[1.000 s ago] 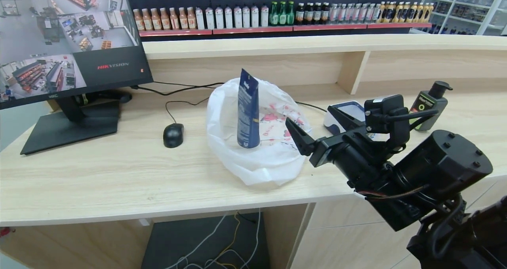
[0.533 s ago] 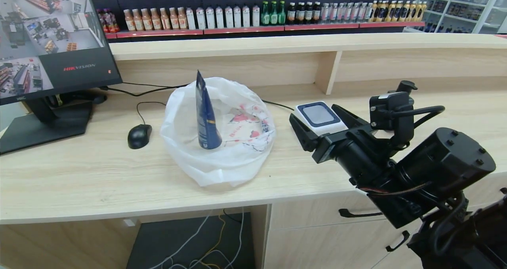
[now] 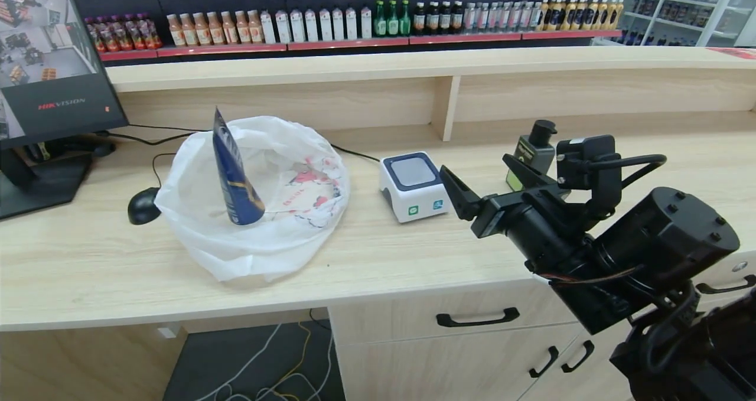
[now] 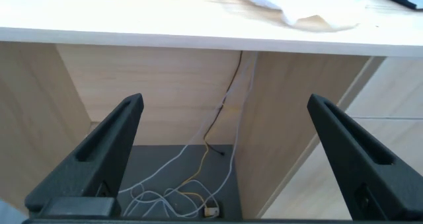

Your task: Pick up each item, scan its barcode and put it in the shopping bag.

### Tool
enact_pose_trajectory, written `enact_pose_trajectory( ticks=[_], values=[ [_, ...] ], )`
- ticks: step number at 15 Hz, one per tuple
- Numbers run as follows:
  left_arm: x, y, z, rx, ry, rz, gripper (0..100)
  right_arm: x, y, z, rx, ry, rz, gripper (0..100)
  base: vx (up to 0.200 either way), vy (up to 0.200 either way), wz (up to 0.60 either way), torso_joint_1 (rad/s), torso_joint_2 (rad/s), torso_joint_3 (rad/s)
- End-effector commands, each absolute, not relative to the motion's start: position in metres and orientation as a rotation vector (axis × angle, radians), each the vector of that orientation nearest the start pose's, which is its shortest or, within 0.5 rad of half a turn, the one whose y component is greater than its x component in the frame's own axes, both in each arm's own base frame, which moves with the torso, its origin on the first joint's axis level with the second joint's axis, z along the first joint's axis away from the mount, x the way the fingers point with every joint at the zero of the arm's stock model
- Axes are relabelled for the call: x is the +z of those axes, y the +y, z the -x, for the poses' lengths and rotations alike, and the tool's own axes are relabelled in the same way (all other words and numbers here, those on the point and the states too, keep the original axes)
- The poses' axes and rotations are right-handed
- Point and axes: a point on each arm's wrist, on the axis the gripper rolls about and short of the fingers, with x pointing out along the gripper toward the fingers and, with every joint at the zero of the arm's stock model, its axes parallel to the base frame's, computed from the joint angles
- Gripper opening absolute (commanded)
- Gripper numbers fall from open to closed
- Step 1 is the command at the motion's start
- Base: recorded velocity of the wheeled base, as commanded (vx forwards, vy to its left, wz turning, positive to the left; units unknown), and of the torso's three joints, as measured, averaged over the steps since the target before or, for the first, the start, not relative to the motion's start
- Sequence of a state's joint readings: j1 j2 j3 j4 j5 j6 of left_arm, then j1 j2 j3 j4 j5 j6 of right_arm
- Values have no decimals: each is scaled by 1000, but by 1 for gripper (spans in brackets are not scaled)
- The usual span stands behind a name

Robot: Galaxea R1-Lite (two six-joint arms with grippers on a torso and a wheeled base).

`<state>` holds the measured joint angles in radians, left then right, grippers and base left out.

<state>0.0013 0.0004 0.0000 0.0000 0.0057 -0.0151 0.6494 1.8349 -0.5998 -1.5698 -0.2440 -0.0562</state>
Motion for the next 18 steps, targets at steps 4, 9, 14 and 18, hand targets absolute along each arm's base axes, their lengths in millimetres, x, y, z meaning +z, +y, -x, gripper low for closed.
enact_pose_trajectory(
  ticks=[4, 9, 14, 18],
  values=[
    [75, 0, 23, 8, 0, 15, 100, 182, 174, -248, 374, -313, -84, 100, 0, -200, 0, 1, 2, 2],
    [75, 0, 23, 8, 0, 15, 100, 181, 175, -249, 374, -310, -81, 100, 0, -200, 0, 3, 3, 5],
    [75, 0, 23, 8, 0, 11, 100, 180, 172, -252, 361, -307, -74, 100, 0, -80, 0, 1, 1, 1],
    [75, 0, 23, 8, 0, 11, 100, 194, 178, -265, 343, -301, -70, 100, 0, 0, 0, 0, 0, 0]
  ],
)
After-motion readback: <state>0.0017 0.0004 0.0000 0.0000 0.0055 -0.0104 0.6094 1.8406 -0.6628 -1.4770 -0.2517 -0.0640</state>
